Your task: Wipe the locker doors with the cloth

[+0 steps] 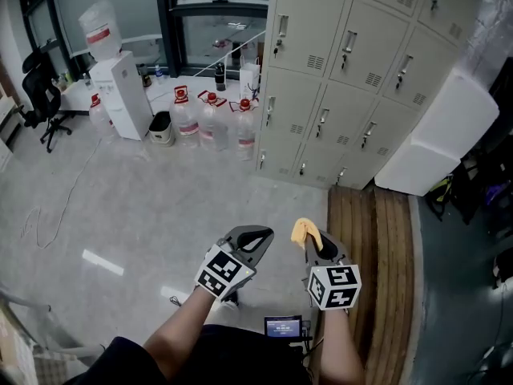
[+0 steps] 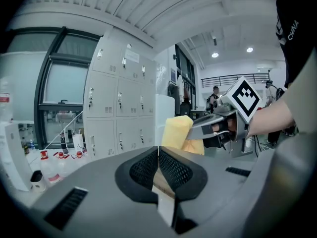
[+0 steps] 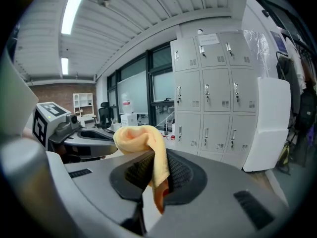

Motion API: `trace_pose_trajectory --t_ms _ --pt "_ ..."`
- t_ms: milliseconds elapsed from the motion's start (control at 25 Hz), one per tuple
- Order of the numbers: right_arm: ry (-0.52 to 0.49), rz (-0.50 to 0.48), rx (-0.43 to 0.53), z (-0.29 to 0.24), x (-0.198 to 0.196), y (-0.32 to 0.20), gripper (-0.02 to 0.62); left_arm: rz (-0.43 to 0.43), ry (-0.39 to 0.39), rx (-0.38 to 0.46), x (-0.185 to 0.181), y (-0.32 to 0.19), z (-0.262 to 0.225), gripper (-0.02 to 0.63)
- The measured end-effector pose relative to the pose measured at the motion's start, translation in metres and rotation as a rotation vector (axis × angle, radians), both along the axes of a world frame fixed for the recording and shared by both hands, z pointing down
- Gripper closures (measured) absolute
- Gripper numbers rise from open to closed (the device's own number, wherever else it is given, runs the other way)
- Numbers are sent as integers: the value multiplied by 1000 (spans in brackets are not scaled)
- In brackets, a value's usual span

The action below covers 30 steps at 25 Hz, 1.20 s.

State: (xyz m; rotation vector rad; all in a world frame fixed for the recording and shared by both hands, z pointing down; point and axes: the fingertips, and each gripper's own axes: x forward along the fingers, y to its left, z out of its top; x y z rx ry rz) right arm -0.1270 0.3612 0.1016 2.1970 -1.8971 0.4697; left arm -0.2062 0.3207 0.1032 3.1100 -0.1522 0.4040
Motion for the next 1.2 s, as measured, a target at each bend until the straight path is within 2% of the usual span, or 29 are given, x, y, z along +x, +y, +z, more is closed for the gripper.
trace_pose_trajectory --t_ms 400,760,960,1200 --pt "2 64 -3 -13 16 -127 532 40 2 -3 15 -137 -14 584" --pt "-20 52 -29 4 42 -190 532 40 -11 -32 43 -194 1 583" --pt "-31 15 -25 14 82 -236 532 14 -29 -27 84 -233 11 584" --pt "-44 -33 -11 7 156 -292 532 -28 -34 -6 158 -283 0 584"
